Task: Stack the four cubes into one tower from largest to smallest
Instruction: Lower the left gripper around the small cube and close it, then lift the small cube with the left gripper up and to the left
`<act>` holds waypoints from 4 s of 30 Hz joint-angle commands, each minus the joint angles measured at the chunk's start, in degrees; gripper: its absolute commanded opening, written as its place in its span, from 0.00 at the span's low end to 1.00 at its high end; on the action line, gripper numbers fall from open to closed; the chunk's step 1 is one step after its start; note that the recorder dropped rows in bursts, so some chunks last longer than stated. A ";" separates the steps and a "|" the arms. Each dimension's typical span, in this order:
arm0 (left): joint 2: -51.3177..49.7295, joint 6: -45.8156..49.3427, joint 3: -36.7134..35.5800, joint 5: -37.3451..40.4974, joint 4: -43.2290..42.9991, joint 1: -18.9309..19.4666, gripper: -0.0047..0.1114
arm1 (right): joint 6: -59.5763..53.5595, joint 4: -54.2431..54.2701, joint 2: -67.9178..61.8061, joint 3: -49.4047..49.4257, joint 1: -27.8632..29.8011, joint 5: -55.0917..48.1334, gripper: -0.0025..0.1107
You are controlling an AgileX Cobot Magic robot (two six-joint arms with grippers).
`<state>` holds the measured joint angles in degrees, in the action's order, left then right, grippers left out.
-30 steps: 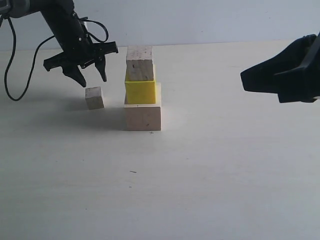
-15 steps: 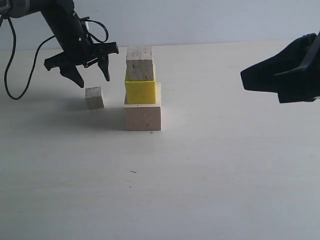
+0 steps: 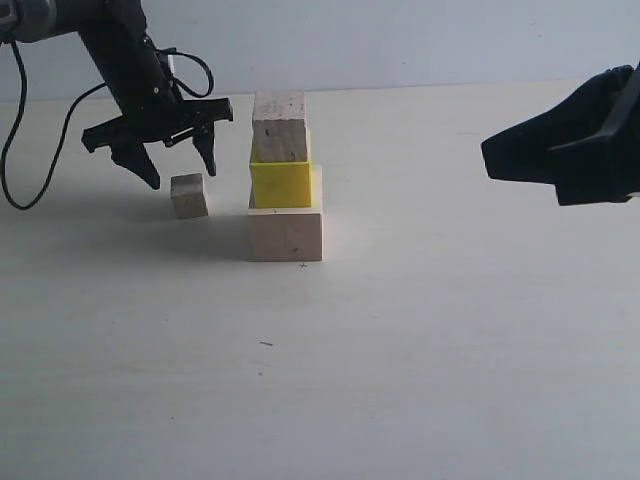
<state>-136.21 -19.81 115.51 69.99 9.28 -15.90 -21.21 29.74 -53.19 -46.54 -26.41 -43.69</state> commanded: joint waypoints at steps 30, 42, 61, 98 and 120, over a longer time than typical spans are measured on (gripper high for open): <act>-3.40 0.38 -0.26 -0.03 0.48 -0.16 0.63 | -0.16 -0.29 0.32 0.14 0.41 0.87 0.02; -3.48 0.49 -0.26 -2.72 0.59 -0.16 0.63 | -0.06 -0.29 0.32 0.14 0.41 0.77 0.02; -5.47 0.58 -0.26 -2.29 0.47 -0.16 0.63 | 0.24 -0.18 0.32 0.14 0.41 0.56 0.02; 6.14 16.16 3.13 -0.03 -2.93 2.81 0.04 | 0.25 0.06 0.32 0.14 0.41 -0.15 0.02; 29.91 93.62 -30.04 -0.03 62.72 13.15 0.04 | -3.26 -0.41 0.32 0.14 0.41 0.09 0.02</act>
<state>-107.79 64.99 86.05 68.99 64.28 -3.34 -23.48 29.63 -53.19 -46.54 -26.41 -43.82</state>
